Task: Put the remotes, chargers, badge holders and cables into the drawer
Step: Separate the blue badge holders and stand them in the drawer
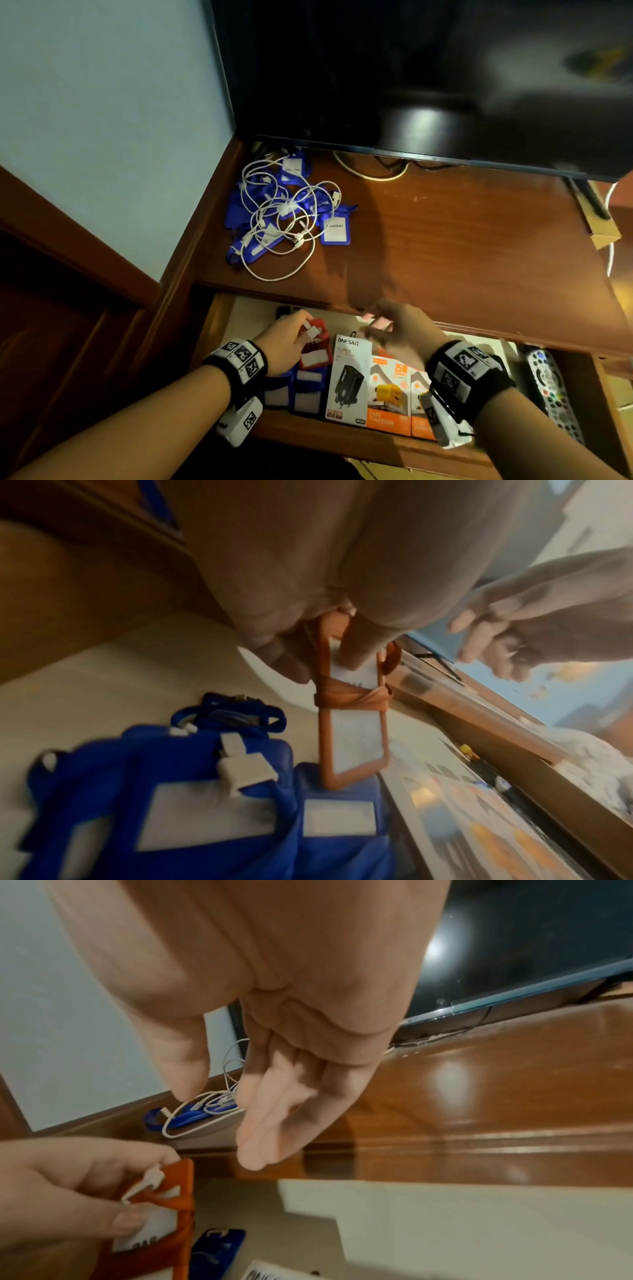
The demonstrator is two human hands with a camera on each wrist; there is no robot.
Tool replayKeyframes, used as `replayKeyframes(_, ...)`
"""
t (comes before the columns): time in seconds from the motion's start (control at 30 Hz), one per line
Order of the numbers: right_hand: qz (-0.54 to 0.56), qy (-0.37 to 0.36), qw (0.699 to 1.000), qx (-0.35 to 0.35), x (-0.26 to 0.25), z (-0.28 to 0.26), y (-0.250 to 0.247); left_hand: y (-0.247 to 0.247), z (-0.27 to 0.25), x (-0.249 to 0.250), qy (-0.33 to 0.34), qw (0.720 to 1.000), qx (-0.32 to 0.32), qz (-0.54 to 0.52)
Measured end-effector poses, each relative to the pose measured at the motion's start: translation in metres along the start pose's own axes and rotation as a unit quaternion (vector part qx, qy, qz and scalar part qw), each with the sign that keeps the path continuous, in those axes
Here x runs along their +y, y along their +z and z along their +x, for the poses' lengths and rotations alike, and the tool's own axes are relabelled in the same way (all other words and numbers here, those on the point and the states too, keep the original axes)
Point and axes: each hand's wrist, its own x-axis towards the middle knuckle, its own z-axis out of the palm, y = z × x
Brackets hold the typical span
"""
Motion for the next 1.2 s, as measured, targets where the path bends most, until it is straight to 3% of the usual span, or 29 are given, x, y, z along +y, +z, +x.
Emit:
replayKeyframes(0.23, 0.001, -0.009, 1.000, -0.005, 0.003, 0.023, -0.017, 0.014, 0.042, -0.010, -0.125, 0.990, -0.062, -0.002)
replayKeyframes(0.33, -0.003, -0.014, 1.000, 0.000, 0.002, 0.032, -0.024, 0.018, 0.057, -0.019, -0.149, 0.986, -0.069, -0.031)
replayKeyframes(0.43, 0.001, -0.014, 1.000, -0.009, 0.001, 0.042, -0.028, 0.016, 0.071, -0.020, -0.180, 0.980, -0.052, -0.074)
replayKeyframes(0.63, 0.005, -0.001, 1.000, -0.023, 0.000, 0.056, -0.029, 0.022, 0.088, -0.026, -0.216, 0.975, -0.036, -0.047)
replayKeyframes(1.03, 0.004, 0.003, 1.000, -0.023, 0.000, 0.070, -0.030, 0.028, 0.099, -0.025, -0.194, 0.978, -0.022, 0.072)
replayKeyframes(1.2, -0.002, 0.003, 1.000, -0.025, -0.003, 0.076, -0.029, 0.029, 0.091, -0.020, -0.146, 0.983, -0.030, 0.105)
